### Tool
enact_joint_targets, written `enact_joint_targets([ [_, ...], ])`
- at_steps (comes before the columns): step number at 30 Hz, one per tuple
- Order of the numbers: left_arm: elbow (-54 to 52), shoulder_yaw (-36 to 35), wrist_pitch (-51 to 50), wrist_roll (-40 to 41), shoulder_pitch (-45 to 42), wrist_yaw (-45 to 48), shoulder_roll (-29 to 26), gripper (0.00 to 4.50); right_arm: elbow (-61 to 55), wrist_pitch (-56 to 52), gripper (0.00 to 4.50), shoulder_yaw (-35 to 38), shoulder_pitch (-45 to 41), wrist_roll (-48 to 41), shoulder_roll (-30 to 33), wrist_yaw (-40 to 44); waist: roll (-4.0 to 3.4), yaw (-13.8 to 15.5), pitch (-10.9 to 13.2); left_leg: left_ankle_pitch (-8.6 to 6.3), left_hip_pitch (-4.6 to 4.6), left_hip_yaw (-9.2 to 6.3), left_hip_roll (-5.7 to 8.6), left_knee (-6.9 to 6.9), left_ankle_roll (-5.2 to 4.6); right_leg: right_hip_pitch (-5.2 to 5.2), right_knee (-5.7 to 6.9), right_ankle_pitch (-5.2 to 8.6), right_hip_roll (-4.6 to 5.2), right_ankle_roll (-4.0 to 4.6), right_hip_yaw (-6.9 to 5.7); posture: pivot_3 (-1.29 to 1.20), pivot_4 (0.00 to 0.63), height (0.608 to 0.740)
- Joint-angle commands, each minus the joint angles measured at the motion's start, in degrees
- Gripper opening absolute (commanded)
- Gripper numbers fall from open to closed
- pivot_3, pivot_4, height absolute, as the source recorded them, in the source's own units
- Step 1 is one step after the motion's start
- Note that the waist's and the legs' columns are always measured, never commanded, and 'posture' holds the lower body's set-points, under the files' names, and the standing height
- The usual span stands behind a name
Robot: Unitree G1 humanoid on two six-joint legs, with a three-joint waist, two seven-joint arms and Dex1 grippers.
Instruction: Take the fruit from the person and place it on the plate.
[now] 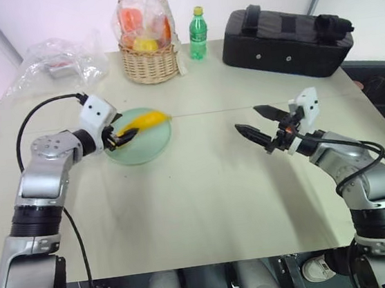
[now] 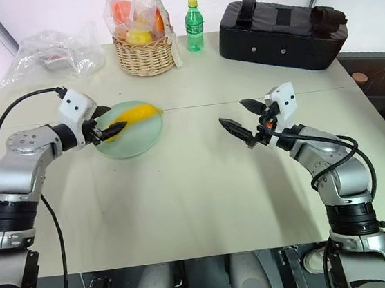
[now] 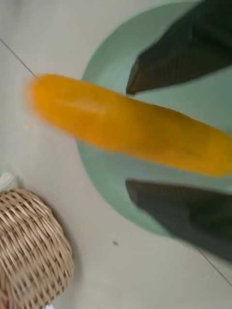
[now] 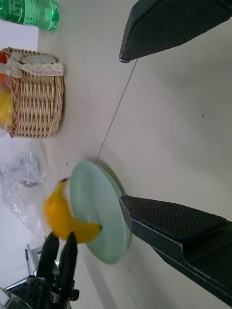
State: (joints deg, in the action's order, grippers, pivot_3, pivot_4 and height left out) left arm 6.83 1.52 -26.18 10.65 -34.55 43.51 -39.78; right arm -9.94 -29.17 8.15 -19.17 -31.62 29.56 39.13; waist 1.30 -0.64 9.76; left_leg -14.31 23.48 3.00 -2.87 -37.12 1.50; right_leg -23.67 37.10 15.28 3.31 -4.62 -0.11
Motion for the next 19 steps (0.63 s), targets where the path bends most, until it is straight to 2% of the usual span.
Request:
enact_joint_targets([
  [1,-0.11,-1.15,0.66,-0.49,-1.66,-0.51,0.01,4.46,-2.28,1.12,4.50,1.17,0.12,-0.24,-0.11,-0.39,0.00,0.00,0.00,0.00,0.00,0.00,0.00,0.00,0.00,0.00,0.00,0.00,0.00,0.00,0.00,0.00,0.150,0.740],
  [7,0.78,-4.13,0.59,0.17,-3.39,-3.54,0.63,4.46,-2.23,1.12,4.50,1.16,0.26,-0.28,0.00,-0.66,0.00,0.00,0.00,0.00,0.00,0.00,0.00,0.00,0.00,0.00,0.00,0.00,0.00,-0.01,0.00,0.00,0.150,0.740],
  [13,-3.06,-17.88,-3.24,9.91,-2.64,-7.67,2.15,4.46,-1.06,2.05,4.50,1.84,-0.20,0.43,0.37,-0.94,0.00,-0.24,0.00,0.00,0.00,-0.01,-0.01,0.00,0.00,-0.01,0.01,0.00,-0.01,-0.01,0.00,0.00,0.150,0.740],
  [17,-11.71,-27.92,-7.77,15.97,4.01,-12.36,3.00,4.46,4.02,6.41,4.50,3.88,-2.64,3.08,0.59,-2.68,0.00,-0.38,0.00,0.00,0.00,0.00,-0.03,0.00,0.00,-0.01,0.02,-0.01,0.01,-0.02,0.02,0.00,0.150,0.740],
  [19,-16.54,-30.56,-11.31,18.25,8.46,-13.94,2.97,4.46,7.02,8.69,4.50,4.68,-4.15,4.27,0.73,-3.28,0.00,-0.37,0.00,0.00,-0.02,0.03,-0.01,0.00,0.00,-0.01,0.03,-0.01,0.06,-0.02,0.06,0.00,0.150,0.740],
])
